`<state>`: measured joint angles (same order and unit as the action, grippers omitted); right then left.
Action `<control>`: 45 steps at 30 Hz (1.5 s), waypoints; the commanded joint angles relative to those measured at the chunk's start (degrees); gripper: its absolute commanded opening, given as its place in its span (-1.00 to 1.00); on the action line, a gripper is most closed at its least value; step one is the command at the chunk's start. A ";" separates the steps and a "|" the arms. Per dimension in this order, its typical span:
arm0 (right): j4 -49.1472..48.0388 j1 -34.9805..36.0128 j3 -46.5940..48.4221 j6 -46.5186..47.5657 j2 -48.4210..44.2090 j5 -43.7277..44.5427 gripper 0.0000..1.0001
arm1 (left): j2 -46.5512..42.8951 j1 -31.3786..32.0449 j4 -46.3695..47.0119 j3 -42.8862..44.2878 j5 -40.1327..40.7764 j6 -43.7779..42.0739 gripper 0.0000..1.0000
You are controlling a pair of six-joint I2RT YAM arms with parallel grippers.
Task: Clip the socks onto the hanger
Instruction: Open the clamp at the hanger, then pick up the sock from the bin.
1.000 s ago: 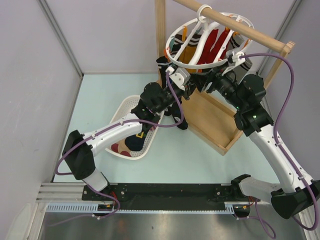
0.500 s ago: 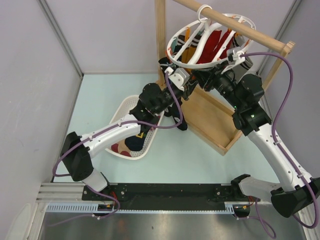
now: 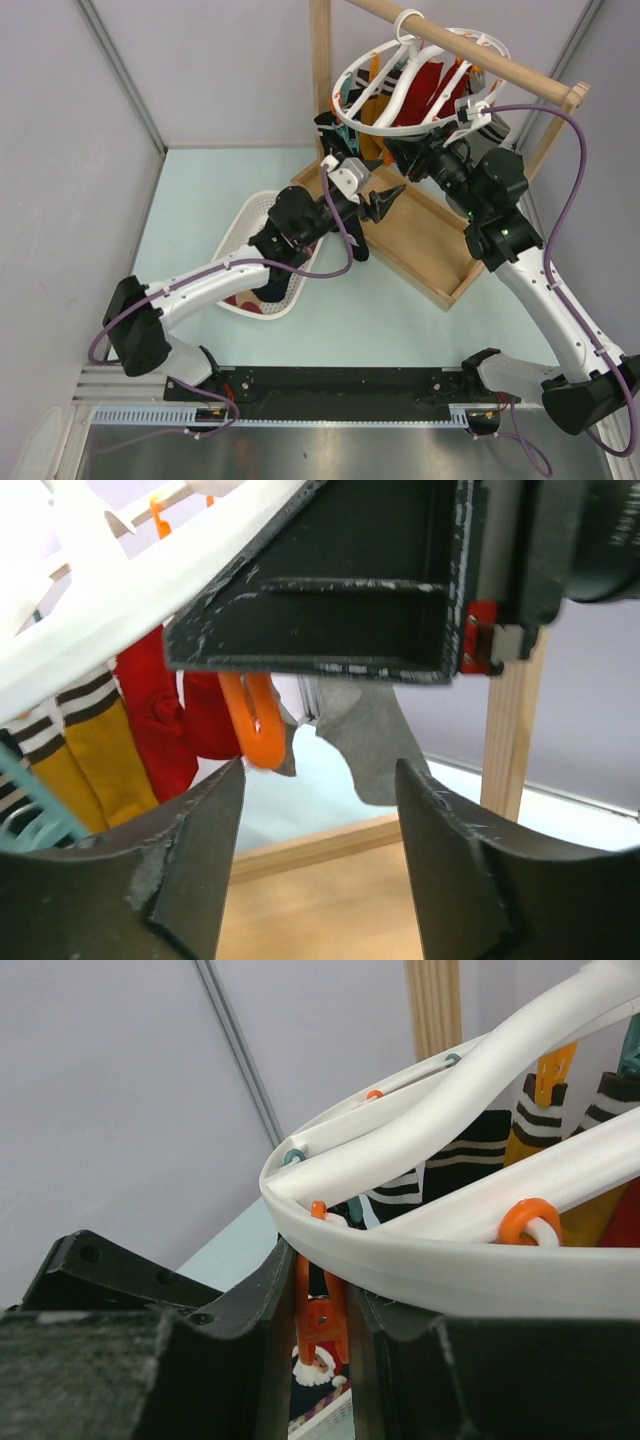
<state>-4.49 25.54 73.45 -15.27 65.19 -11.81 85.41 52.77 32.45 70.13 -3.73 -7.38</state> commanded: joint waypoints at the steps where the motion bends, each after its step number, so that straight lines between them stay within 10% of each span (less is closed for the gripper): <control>1: -1.05 -0.14 2.49 1.03 -0.68 1.18 -0.79 | -7.44 -0.48 0.52 -3.15 2.13 2.19 0.42; 16: 0.89 -0.23 2.49 2.35 -1.12 2.15 -0.79 | -18.00 -19.19 -46.23 -8.69 13.22 21.96 0.61; 25: 2.03 -0.49 2.49 3.14 -1.38 2.59 -0.79 | -2.12 -29.83 -56.43 -4.48 7.43 19.07 0.45; 36: 2.82 -0.93 2.49 3.66 -1.55 2.67 -0.79 | 23.39 -30.63 -68.39 16.69 0.83 17.48 -0.12; 45: 3.17 -1.46 2.49 3.67 -1.64 2.76 -0.79 | 29.47 -30.27 -71.12 20.23 -0.40 18.19 -0.21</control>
<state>-0.62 24.43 73.54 -12.38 64.60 -9.72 113.84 22.37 -36.05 88.12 -2.15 10.52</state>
